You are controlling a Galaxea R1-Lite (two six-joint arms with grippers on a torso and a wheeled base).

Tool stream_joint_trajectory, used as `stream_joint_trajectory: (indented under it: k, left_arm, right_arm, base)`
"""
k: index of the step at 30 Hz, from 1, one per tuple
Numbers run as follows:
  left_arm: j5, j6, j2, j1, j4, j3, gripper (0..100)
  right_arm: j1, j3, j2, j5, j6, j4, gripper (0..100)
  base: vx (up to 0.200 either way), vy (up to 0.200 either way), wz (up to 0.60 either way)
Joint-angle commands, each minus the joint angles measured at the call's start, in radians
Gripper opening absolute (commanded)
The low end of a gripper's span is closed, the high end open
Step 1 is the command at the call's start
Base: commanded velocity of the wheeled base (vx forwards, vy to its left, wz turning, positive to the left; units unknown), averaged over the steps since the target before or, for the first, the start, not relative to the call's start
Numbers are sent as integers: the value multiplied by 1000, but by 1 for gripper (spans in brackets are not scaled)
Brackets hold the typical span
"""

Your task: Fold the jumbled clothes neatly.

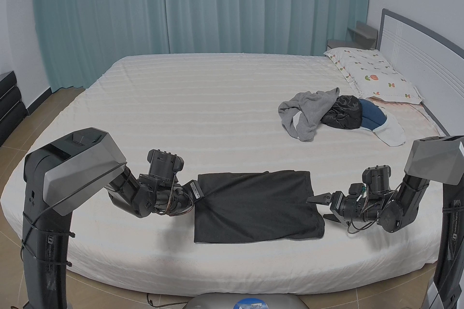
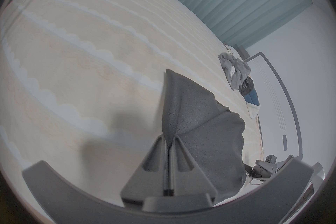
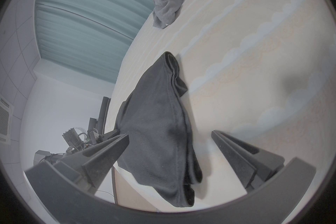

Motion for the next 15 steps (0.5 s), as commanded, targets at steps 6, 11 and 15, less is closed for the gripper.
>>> stream_joint_trajectory:
  k: [6,11,15]
  left_arm:
    - [1,-4,-21,7,4,15,0]
    - [1,-4,-23,7,4,16,0]
    - [1,-2,-29,8,7,29,0]
  right_arm:
    - [-1,-2,0,0,4,-3,100]
    - [-2,-4,-2,0,7,-3,100]
    - [-2,-2,-2,0,7,-3,100]
  base:
    - [0,200,0]
    - [0,200,0]
    - [0,200,0]
